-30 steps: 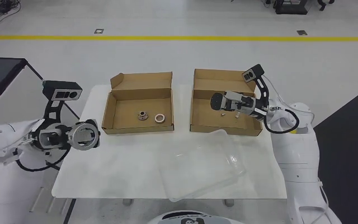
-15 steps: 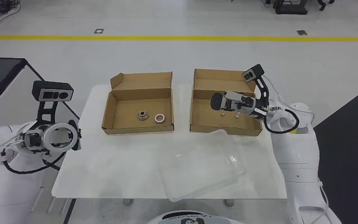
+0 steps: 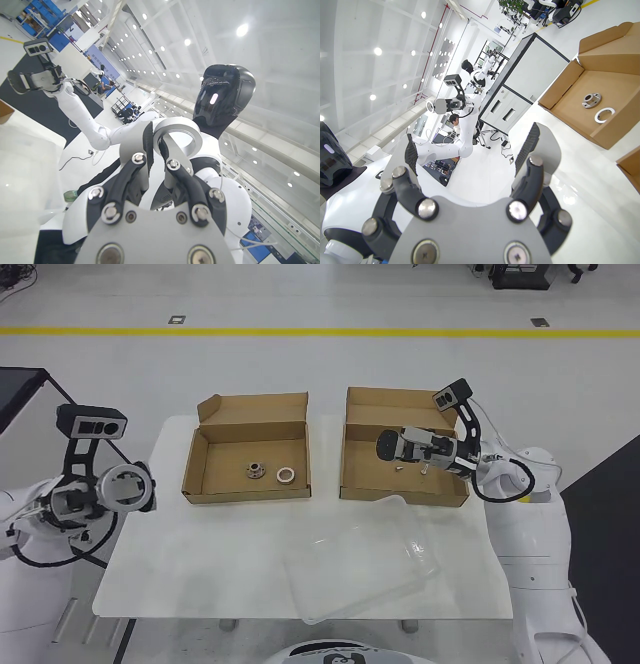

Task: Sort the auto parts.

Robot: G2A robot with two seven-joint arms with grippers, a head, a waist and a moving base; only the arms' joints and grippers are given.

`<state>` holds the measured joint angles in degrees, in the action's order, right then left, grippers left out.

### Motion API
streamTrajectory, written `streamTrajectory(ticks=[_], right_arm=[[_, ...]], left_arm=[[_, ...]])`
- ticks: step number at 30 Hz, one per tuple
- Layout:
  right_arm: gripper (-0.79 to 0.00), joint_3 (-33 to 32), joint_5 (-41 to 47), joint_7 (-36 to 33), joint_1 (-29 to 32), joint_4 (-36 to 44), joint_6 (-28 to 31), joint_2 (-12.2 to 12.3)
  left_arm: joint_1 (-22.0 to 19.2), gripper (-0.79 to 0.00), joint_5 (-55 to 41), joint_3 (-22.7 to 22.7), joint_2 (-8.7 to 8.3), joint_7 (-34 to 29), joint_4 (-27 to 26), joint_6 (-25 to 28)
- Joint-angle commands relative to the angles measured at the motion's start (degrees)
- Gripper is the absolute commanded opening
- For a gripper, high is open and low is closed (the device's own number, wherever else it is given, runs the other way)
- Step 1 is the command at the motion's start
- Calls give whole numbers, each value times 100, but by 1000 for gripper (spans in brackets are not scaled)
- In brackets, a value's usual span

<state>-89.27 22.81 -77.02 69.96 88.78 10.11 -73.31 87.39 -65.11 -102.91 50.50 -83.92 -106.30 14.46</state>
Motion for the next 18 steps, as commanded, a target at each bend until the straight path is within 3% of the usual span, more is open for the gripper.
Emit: streamTrajectory(ticks=[1, 9, 18], right_arm=[[0, 0, 0, 0, 0, 0, 0, 0], [0, 0, 0, 0, 0, 0, 0, 0], [0, 0, 0, 0, 0, 0, 0, 0]], left_arm=[[-14, -785, 292, -17, -1, 49, -15, 31], [-55, -785, 842, 2, 11, 219, -77, 37], [-156, -785, 295, 83, 55, 146, 115, -179]])
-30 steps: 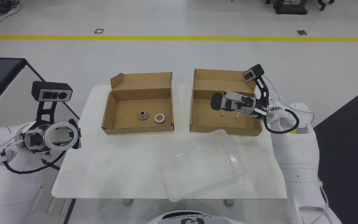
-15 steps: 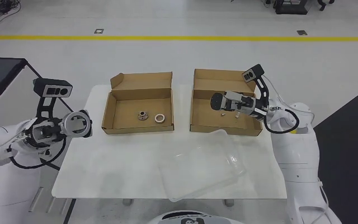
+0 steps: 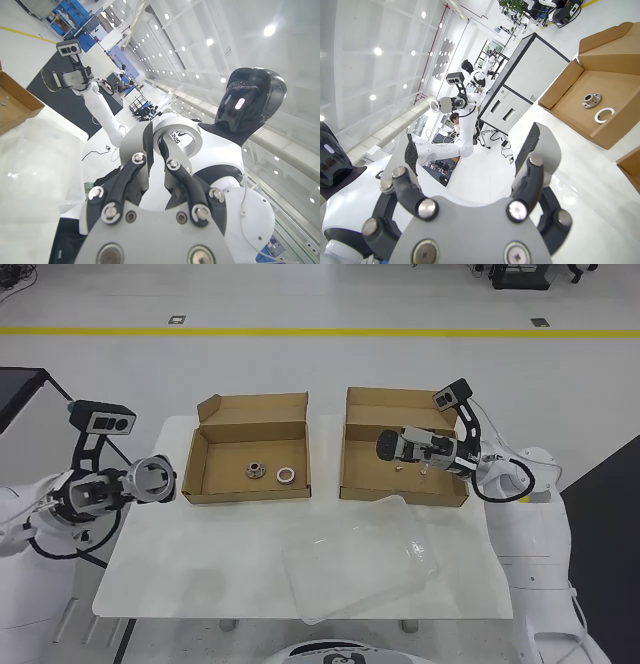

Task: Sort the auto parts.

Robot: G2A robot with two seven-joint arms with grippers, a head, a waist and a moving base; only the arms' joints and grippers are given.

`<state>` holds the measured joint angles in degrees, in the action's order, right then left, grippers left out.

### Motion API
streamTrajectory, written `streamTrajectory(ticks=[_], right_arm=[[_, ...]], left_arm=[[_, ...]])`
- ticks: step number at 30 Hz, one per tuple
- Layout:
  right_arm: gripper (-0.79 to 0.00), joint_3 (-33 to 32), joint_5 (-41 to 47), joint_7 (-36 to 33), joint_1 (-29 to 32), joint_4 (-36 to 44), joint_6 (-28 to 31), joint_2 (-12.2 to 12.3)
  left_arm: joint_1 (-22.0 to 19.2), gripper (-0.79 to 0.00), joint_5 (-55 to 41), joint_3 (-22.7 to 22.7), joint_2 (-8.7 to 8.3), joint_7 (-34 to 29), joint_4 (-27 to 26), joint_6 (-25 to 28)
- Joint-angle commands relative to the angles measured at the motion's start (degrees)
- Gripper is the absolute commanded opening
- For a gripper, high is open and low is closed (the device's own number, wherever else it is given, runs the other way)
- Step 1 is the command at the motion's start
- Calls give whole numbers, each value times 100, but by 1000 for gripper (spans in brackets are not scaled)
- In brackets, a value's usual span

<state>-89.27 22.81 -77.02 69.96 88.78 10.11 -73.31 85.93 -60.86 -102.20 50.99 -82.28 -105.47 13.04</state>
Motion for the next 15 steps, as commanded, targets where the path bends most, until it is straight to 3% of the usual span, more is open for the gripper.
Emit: streamTrajectory(ticks=[1, 15], right_arm=[[0, 0, 0, 0, 0, 0, 0, 0], [0, 0, 0, 0, 0, 0, 0, 0]], left_arm=[[-31, -785, -241, 14, 13, -54, 73, -50], [-240, -785, -1627, 88, 135, -509, 536, -509]])
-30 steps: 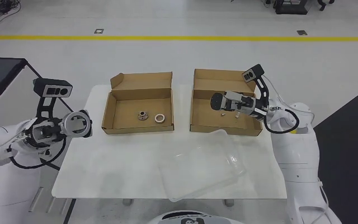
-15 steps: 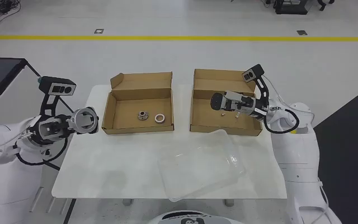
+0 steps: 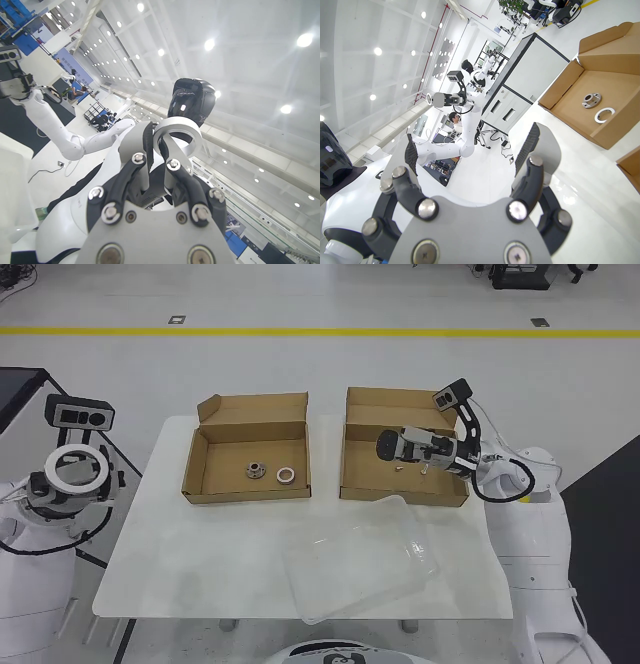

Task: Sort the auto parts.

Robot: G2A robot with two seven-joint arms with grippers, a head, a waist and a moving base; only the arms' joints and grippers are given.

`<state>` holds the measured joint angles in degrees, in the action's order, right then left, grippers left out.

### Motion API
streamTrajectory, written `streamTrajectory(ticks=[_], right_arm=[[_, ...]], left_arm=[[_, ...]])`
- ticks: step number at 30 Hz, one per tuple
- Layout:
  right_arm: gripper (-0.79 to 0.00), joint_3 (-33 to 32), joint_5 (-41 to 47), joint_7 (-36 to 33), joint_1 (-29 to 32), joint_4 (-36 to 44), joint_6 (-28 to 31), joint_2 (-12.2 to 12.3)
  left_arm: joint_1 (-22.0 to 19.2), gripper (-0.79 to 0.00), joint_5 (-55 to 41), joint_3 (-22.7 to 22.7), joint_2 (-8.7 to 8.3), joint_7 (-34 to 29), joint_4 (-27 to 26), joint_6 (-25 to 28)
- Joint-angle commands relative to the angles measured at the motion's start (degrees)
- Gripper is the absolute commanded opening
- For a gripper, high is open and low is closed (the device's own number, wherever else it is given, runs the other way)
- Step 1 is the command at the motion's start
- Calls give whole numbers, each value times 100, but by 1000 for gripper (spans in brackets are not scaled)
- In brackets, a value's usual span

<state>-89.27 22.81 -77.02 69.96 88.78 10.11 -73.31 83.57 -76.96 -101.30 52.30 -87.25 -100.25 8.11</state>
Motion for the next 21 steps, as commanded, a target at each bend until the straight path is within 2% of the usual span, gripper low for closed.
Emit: streamTrajectory(ticks=[1, 11, 21], right_arm=[[0, 0, 0, 0, 0, 0, 0, 0], [0, 0, 0, 0, 0, 0, 0, 0], [0, 0, 0, 0, 0, 0, 0, 0]], left_arm=[[-15, -785, 0, -17, 10, -32, 25, -5], [53, -785, 315, -170, 55, -37, 21, 49], [206, -785, 1926, -324, 33, 243, -303, 371]])
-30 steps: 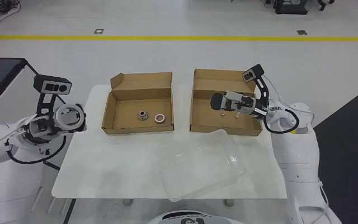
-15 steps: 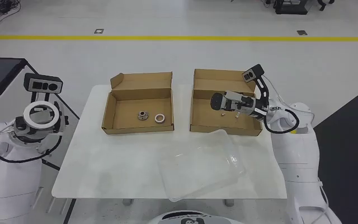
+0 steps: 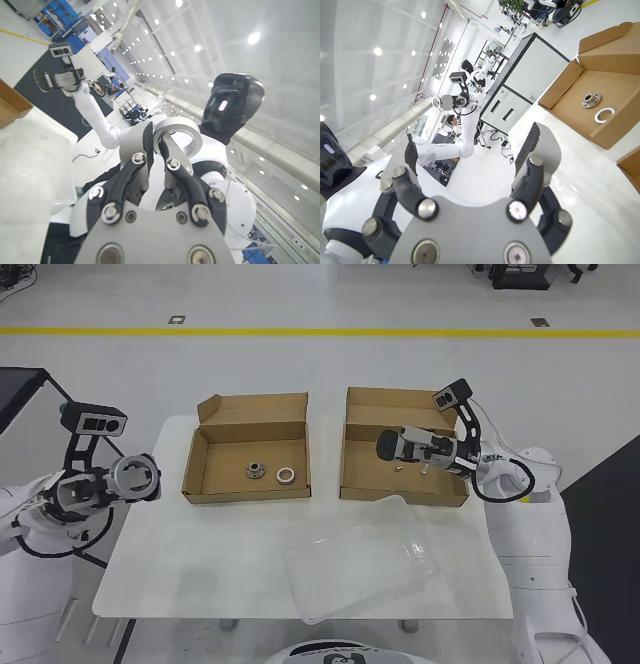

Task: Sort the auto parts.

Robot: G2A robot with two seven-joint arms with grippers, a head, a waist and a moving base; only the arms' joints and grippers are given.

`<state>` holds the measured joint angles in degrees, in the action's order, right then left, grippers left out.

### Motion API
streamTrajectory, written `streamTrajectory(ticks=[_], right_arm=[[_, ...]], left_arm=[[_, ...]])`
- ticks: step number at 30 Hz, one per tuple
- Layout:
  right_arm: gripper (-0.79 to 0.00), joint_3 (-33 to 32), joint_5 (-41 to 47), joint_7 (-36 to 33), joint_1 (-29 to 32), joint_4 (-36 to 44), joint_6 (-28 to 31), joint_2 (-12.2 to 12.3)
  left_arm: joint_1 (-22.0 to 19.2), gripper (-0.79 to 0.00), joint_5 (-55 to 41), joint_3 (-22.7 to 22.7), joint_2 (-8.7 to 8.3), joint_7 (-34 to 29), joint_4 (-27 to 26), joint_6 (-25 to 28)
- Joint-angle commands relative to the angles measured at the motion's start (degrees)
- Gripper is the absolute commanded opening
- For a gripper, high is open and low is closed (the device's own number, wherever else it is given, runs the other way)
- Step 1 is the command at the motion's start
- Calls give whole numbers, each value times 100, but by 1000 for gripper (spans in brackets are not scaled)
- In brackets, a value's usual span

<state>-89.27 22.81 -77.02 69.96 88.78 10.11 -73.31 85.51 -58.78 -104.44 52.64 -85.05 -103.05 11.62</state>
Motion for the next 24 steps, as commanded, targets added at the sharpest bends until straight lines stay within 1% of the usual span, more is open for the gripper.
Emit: streamTrajectory(ticks=[1, 5, 9, 17, 24], right_arm=[[0, 0, 0, 0, 0, 0, 0, 0], [0, 0, 0, 0, 0, 0, 0, 0], [0, 0, 0, 0, 0, 0, 0, 0], [0, 0, 0, 0, 0, 0, 0, 0], [0, 0, 0, 0, 0, 0, 0, 0]], left_arm=[[31, -785, 194, -15, -1, 58, -51, 34], [94, -785, 386, -38, 3, 154, -134, 66], [135, -785, 387, -53, 12, 199, -175, 69], [178, -785, -602, -7, 68, -74, -113, -77], [172, -785, -782, -21, 91, -225, -111, -38]])
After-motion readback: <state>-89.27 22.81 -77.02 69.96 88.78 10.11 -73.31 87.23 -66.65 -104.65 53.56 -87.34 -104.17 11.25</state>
